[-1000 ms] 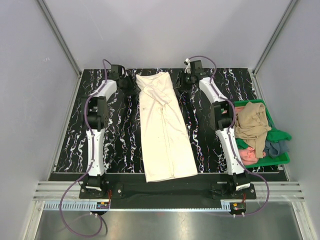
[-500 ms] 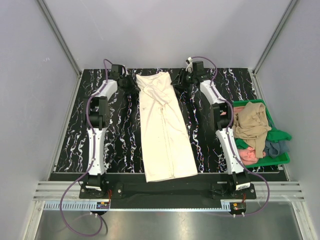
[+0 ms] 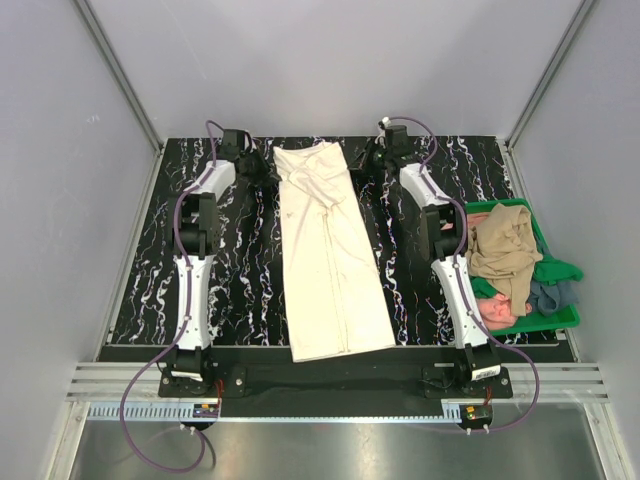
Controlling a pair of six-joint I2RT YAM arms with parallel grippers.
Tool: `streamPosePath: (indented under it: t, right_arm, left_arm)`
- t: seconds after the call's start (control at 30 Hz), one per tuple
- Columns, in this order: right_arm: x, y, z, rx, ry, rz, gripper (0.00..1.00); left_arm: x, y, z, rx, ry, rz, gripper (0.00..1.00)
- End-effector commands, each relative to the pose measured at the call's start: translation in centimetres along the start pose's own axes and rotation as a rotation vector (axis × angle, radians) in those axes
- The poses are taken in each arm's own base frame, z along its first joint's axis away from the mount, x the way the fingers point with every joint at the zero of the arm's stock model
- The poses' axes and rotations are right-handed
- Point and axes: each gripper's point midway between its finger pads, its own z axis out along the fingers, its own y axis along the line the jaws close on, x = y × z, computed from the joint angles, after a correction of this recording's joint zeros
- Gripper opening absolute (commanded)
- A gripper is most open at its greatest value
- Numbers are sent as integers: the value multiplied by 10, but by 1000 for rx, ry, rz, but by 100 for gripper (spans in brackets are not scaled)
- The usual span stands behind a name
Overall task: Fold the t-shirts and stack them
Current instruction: Fold the tshirt
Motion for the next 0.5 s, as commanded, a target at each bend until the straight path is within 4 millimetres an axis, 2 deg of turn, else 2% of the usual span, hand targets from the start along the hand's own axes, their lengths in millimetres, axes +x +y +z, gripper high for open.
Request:
streamPosePath:
  t: [0.0, 0.13, 0.2, 0.23, 0.27, 0.33, 0.37, 0.4, 0.43, 0.47]
  right_arm:
    - [-40, -20, -20, 120, -121, 26, 0]
    - [-35, -27, -21, 133, -113, 76, 0]
    - [-39, -25, -26, 138, -129, 86, 0]
    - [-33, -29, -25, 150, -121, 102, 0]
    - [-42, -22, -29, 137, -143, 98, 0]
    - [-39, -20, -30, 133, -141, 106, 0]
    - [-44, -16, -33, 126, -149, 105, 0]
    - [-45, -12, -34, 121, -149, 106, 0]
    - [-46, -10, -36, 117, -149, 107, 2]
    - [-47, -7, -38, 112, -148, 104, 6]
  left_arm:
    - [-35, 2, -2, 0, -95, -18, 0]
    - [-48, -6, 1, 50, -114, -27, 0]
    - [-48, -6, 2, 56, -111, -35, 0]
    - [-47, -6, 2, 58, -111, -34, 0]
    - [-46, -9, 1, 69, -107, -29, 7]
    - [-43, -7, 0, 67, -99, -23, 29]
    - [-45, -11, -6, 70, -106, -10, 35]
    - [-47, -12, -10, 69, -112, 7, 36]
    - [-43, -4, -12, 54, -99, -3, 39]
    - [-43, -2, -18, 49, -100, -2, 41]
